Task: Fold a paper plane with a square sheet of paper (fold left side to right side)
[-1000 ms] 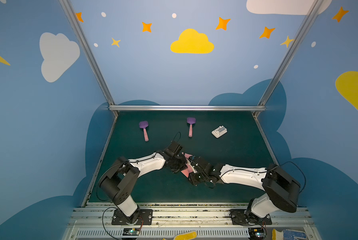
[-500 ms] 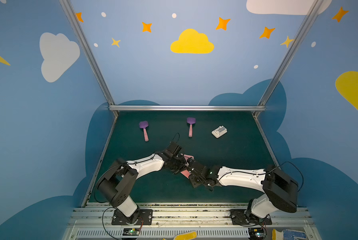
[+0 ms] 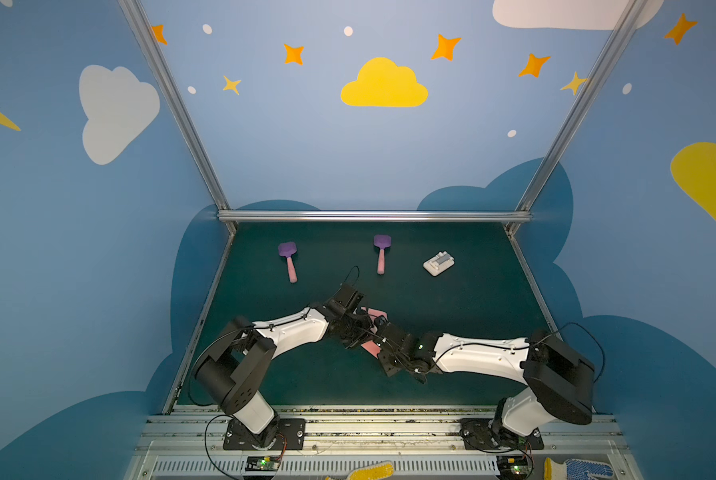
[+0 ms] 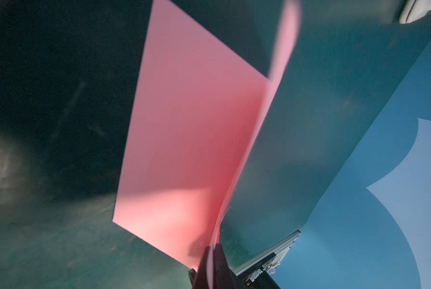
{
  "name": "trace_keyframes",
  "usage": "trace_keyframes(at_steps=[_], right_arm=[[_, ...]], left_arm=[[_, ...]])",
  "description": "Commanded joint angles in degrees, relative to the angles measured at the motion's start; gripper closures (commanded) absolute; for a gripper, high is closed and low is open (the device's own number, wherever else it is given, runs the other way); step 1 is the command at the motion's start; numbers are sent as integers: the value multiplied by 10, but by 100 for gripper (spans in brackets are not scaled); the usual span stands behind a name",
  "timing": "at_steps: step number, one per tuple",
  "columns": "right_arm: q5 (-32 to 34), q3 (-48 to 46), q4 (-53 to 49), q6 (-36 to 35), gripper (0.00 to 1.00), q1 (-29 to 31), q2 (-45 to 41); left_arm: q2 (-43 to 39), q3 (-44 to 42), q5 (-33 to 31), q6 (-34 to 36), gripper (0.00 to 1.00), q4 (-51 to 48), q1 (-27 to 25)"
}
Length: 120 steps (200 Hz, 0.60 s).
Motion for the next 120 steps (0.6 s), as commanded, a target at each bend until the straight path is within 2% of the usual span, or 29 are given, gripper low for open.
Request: trace_keyframes(at_steps=[1, 58, 120], right_arm=[[14, 1, -7, -3, 84, 2, 9], [13, -7, -1, -1, 95, 2, 11], [1, -27, 23, 5, 100, -4, 12]], left_arm=[[-11, -7, 5, 5, 96, -7, -1], [-12, -9, 7, 4, 96, -7, -1], [-16, -12, 8, 2, 95, -5, -1]])
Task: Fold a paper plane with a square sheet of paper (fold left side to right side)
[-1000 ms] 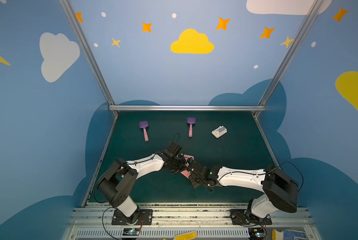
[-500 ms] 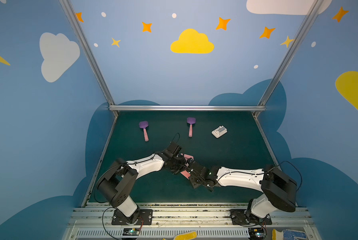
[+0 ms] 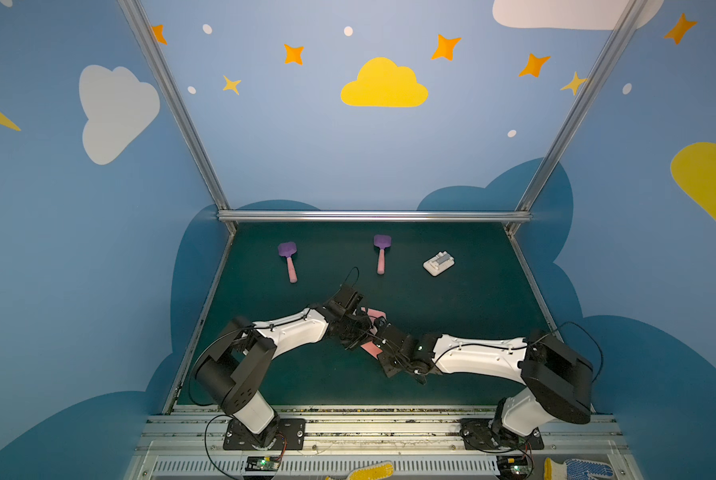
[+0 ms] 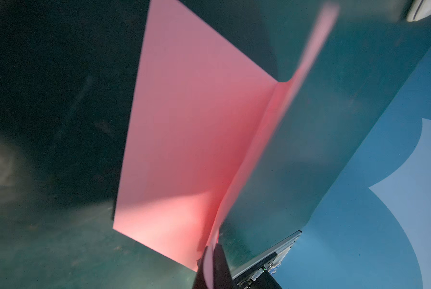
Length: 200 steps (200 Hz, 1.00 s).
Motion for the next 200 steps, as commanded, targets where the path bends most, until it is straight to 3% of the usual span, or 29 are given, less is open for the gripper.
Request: trace_keyframes(at_steps=[1, 34, 76, 100, 159, 200], right_arm=[[-2, -17, 9, 4, 100, -3, 9], [-18, -41, 35, 14, 100, -14, 4], [-67, -84, 85, 35, 100, -44, -18], [-127, -122, 127, 49, 100, -79, -37], [-344, -184, 224, 102, 100, -196, -31], [-450, -196, 251, 118, 100, -254, 6]], left_arm=[[-16, -5, 6, 2, 94, -5, -2], [-23, -2, 0, 4, 77, -14, -1], [-38, 14, -12, 26, 69, -48, 5], [-52, 19, -25, 46, 67, -72, 12], [-55, 27, -48, 121, 68, -111, 13], [-28, 28, -41, 170, 77, -102, 5]])
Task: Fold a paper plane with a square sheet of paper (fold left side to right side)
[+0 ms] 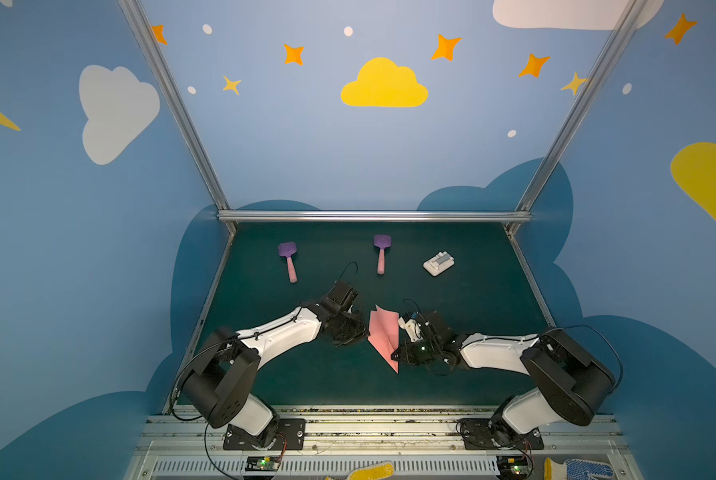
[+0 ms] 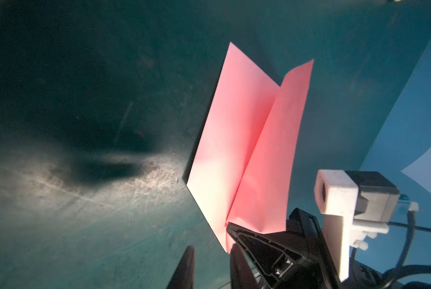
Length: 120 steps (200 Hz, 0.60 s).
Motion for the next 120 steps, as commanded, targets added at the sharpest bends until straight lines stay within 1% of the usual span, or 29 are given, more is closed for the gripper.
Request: trace_keyframes(at_steps=[1, 13, 28, 35, 47, 71, 103, 120], right_arm=[[-62, -14, -15, 13, 100, -24, 32], [-66, -12, -24, 4, 100, -30, 36], [-54, -10, -45, -8, 100, -31, 30], [-48, -9, -56, -13, 100, -30, 24], [-35, -4, -80, -24, 100, -28, 14], [-6, 19, -135, -50, 100, -23, -3], [32, 58, -202, -83, 100, -8, -5], [54, 76, -230, -96, 100, 4, -4]], left_arm=[[21, 11, -4, 49, 77, -11, -5], [31, 14, 0, 55, 75, -4, -7], [42, 22, 7, 51, 71, 5, -7], [47, 31, 6, 50, 66, 3, -7], [57, 50, 0, 48, 54, -7, -8], [79, 83, -2, 36, 41, -16, -8], [95, 123, -5, 26, 35, -40, -8], [121, 174, 0, 46, 35, -107, -8]])
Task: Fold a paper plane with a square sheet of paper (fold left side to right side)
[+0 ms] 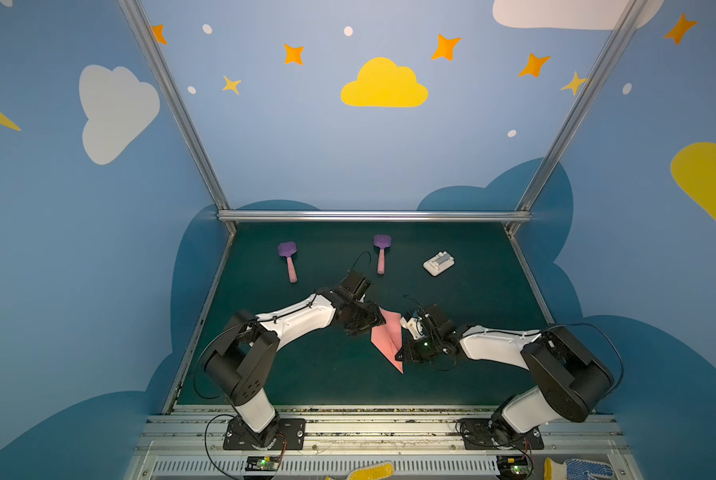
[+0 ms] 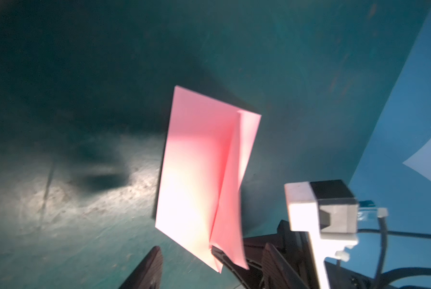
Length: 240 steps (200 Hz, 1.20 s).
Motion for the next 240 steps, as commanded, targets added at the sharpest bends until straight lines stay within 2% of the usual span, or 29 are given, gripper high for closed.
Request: trace_keyframes(at_steps=[1, 40, 70, 129, 155, 212, 230, 238, 240], right_arm=[[59, 22, -94, -37, 100, 13, -3], [102, 48, -130, -52, 100, 40, -4], [115, 56, -135, -56, 100, 51, -4], [133, 61, -141, -62, 100, 68, -2], [133, 61, -139, -63, 100, 69, -3], [131, 62, -136, -69, 100, 70, -3], [131, 61, -137, -71, 100, 70, -4], [131, 61, -138, -71, 100, 70, -5], [131, 61, -138, -71, 100, 70, -5]], left_arm=[[32, 56, -1, 19, 35, -82, 0], [78, 122, 2, 50, 34, -190, -1], [102, 137, 17, 42, 35, -195, -8], [170, 196, 19, 49, 47, -222, -34], [196, 220, 16, 62, 58, -241, -37], [228, 265, 6, 99, 96, -283, -38], [229, 267, 0, 103, 96, -286, -38], [231, 272, -6, 106, 84, -293, -38], [232, 273, -8, 106, 77, -295, -38]])
